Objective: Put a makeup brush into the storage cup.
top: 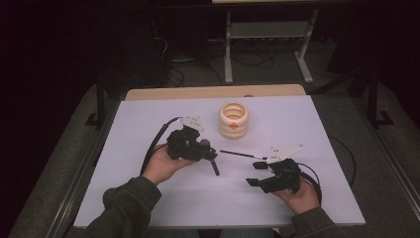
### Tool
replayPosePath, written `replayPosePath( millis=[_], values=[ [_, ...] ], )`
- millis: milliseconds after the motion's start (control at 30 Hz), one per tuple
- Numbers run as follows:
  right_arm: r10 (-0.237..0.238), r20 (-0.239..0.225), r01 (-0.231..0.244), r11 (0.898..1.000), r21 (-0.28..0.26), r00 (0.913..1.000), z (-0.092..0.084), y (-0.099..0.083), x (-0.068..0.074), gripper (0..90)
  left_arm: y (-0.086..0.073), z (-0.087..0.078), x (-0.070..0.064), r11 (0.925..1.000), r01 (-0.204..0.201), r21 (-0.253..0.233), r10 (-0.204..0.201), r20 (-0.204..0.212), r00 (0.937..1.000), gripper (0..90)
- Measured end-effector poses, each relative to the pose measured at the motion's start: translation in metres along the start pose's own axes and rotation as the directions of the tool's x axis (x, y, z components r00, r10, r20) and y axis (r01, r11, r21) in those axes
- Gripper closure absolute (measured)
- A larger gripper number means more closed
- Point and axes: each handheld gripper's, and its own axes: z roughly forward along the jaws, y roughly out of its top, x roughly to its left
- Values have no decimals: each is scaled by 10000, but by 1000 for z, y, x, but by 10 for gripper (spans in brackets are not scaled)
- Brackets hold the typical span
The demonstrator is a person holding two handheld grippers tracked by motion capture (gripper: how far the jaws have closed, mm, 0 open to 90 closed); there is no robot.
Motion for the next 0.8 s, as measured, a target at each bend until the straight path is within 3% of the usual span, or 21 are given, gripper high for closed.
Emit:
replayPosePath(
  millis=[233, 800],
  values=[
    [191, 137, -189, 9997, -149, 9997, -6, -1, -5, 353, 16, -2, 13, 9996, 292, 30, -291, -90, 9995, 777],
    [299, 297, -294, 9994, -176, 9991, -11, -1, -14, 322, 72, 3, 37, 9988, 479, 109, -474, -414, 9980, 777]
  ],
)
